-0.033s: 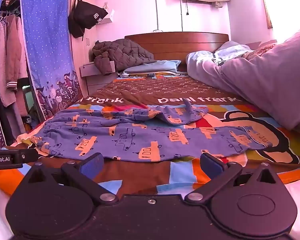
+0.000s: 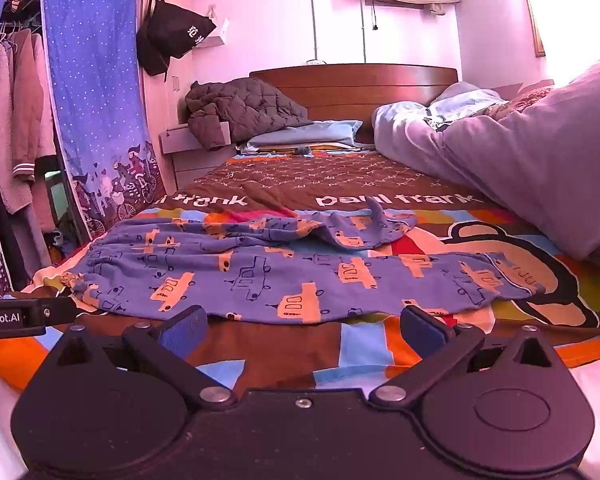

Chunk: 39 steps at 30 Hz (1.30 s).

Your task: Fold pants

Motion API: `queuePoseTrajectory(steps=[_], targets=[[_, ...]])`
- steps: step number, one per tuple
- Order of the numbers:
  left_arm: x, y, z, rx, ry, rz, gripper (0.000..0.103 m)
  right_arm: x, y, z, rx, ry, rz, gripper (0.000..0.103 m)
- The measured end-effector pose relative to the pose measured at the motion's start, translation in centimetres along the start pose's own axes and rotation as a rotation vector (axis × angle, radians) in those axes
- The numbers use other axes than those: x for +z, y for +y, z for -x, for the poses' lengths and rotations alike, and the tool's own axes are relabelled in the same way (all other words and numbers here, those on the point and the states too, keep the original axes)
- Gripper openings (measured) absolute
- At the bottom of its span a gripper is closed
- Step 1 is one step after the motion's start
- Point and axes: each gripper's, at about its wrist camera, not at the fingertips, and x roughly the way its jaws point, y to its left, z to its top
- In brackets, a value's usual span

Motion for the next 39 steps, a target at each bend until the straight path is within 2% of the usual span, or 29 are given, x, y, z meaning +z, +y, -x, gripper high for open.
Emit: queuePoseTrajectory(steps=[39], targets=[[-0.01, 0.26, -0.23, 0.0, 0.018, 0.05, 0.103, -0.15, -0.35, 0.22, -0.025, 0.021, 0.001, 0.102]])
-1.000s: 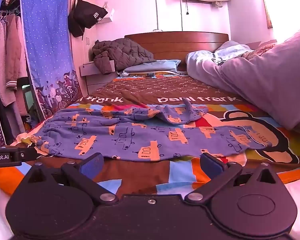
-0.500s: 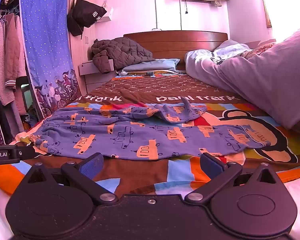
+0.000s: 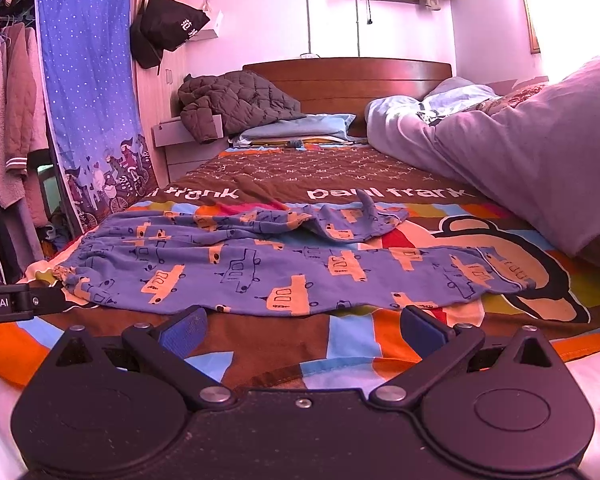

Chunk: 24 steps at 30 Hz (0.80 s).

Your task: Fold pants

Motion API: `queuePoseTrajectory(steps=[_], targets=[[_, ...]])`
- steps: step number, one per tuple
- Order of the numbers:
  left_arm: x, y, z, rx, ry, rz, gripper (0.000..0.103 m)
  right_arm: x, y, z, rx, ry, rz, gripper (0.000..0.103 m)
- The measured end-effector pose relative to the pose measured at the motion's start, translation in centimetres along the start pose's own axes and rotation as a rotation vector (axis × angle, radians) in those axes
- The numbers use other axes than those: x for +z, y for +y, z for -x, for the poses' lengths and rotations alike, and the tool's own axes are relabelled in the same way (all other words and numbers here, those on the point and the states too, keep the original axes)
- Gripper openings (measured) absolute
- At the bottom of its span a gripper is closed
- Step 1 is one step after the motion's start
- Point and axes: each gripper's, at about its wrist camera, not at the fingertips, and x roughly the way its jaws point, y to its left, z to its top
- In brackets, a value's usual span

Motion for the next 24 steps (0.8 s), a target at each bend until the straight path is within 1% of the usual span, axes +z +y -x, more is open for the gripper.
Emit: queuePoseTrajectory(steps=[24], targets=[[-0.11, 0.29, -0.03, -0.002, 0.004, 0.021, 0.103, -0.05, -0.12, 0.04, -0.008, -0.002, -0.003, 0.102]])
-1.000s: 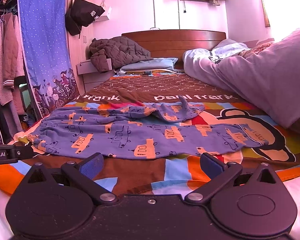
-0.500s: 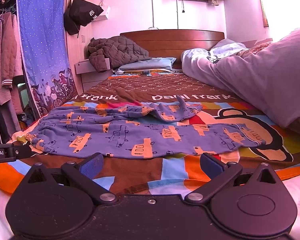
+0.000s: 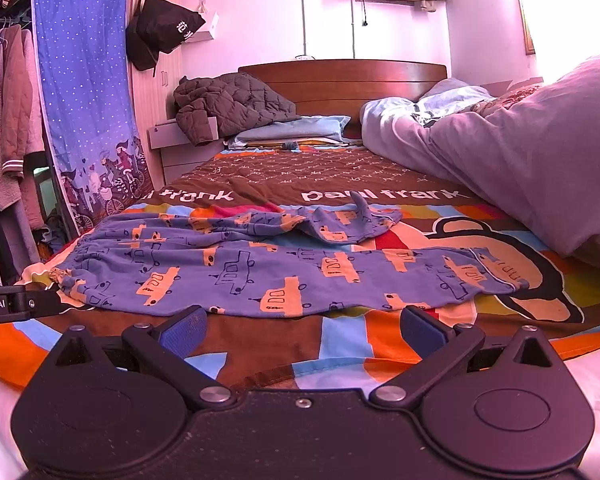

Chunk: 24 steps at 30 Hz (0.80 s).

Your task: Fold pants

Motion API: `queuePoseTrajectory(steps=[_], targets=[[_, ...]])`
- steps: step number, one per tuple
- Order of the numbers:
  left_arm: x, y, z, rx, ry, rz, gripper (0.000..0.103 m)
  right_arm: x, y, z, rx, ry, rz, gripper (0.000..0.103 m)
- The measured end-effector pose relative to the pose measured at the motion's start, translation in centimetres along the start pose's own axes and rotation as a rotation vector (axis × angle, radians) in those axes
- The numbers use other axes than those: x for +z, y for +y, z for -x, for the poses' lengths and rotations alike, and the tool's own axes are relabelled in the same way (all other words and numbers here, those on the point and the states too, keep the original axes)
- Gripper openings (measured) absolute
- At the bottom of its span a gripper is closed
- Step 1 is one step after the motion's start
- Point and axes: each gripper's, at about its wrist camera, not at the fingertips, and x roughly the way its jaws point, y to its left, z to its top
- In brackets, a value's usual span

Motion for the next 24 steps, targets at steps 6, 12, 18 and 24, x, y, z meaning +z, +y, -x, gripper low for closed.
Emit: queuePoseTrajectory(steps=[6, 12, 18, 24], targets=[[0.02, -0.02, -0.01, 0.001, 0.002, 0.002, 0.103, -0.04, 0.01, -0.02, 0.001, 0.0, 0.0, 0.102], [0.02, 0.02, -0.04, 0.001, 0.002, 0.002, 0.103, -0.12, -0.1, -0.06, 0.0, 0.003, -0.004, 0.102], [-0.02, 0.0, -0.08, 0.001, 0.004, 0.002, 0.103, -0.19, -0.23, -0.06, -0.001, 0.004, -0.006, 0.102], [-0.14, -0.02, -0.12, 0.001, 0.006, 0.001, 0.103, -0.34, -0.37, -0.15, -0.006, 0.01, -0.009, 0.102]])
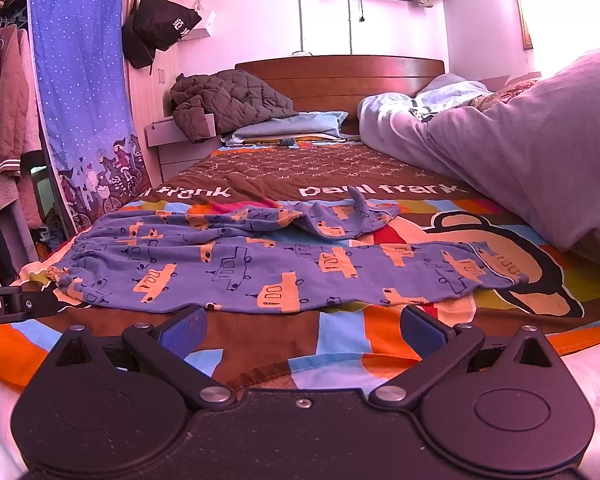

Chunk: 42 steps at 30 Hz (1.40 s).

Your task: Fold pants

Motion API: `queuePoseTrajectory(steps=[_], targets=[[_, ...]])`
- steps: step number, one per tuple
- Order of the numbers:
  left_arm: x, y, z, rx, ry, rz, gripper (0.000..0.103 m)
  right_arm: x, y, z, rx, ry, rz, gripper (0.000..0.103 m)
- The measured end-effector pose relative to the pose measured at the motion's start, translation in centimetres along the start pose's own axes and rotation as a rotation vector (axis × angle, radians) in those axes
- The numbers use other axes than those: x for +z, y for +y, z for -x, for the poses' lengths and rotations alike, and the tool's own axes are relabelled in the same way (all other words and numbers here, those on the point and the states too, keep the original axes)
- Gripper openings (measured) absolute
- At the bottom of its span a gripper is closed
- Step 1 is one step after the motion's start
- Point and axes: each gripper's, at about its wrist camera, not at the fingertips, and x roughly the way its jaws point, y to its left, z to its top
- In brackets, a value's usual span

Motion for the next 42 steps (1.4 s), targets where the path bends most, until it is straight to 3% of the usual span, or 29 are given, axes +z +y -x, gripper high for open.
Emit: queuePoseTrajectory(steps=[17, 25, 29, 34, 38, 42], targets=[[-0.3, 0.2, -0.3, 0.011, 0.016, 0.006, 0.103, -0.2, -0.2, -0.2, 0.011, -0.012, -0.007, 0.102], [1.3, 0.0, -1.0, -0.06, 0.008, -0.013, 0.103, 0.0, -1.0, 0.3, -0.007, -0.084, 0.002, 0.102], [3.9, 1.5, -2.6, -0.13, 0.029, 0.045, 0.103, 1.4, -2.0, 0.0, -0.041, -0.092, 0.081, 0.102], [9.3, 3.0, -6.3, -0.062, 0.024, -0.033, 0.103, 5.0, -5.1, -2.5, -0.023, -0.065, 0.097, 0.102], [14.2, 4.0, -10.8, -0.008, 0.034, -0.148, 0.103, 8.5, -7.2, -6.9, 0.09, -0.031, 0.112, 0.102], [17.9, 4.6, -17.6, 0.04, 0.08, -0.289, 0.103, 13.1, -7.6, -15.2, 0.244, 0.165, 0.145, 0.102]])
